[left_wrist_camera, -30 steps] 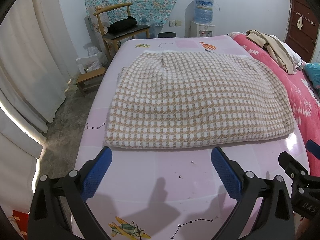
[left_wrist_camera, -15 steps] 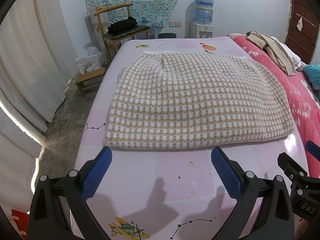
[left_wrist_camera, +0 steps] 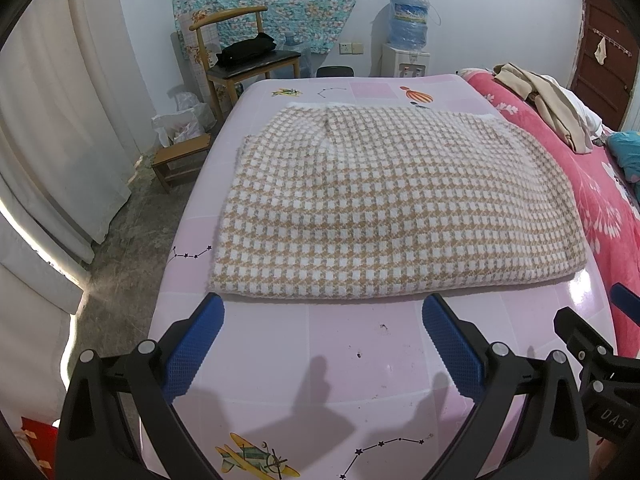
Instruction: Fold large clothes
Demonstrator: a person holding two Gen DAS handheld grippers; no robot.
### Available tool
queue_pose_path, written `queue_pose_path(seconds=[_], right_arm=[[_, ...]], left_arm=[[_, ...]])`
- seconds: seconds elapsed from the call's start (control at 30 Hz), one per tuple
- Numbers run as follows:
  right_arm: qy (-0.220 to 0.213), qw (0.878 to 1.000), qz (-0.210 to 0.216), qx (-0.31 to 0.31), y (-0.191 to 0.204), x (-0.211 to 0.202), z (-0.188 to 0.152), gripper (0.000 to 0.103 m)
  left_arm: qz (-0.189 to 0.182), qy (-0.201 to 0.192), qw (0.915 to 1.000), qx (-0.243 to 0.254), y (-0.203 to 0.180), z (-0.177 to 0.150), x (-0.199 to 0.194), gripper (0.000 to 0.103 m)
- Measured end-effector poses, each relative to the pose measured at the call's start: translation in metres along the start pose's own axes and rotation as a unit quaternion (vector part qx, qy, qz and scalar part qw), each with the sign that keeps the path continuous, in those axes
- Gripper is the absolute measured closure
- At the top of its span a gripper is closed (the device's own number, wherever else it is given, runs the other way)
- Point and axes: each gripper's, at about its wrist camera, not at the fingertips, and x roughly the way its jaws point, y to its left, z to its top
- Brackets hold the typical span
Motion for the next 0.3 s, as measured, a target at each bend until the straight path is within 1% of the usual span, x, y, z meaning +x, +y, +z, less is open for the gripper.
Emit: queue_pose_path(seconds=[0.3], right_arm=[[0.000, 1.000, 0.000, -0.001, -0.0008, 0.0001, 0.0000, 0.008]], left_arm=[[0.000, 0.002, 1.0000, -0.004, 0.0003, 0.0005, 0.0001, 0.005]])
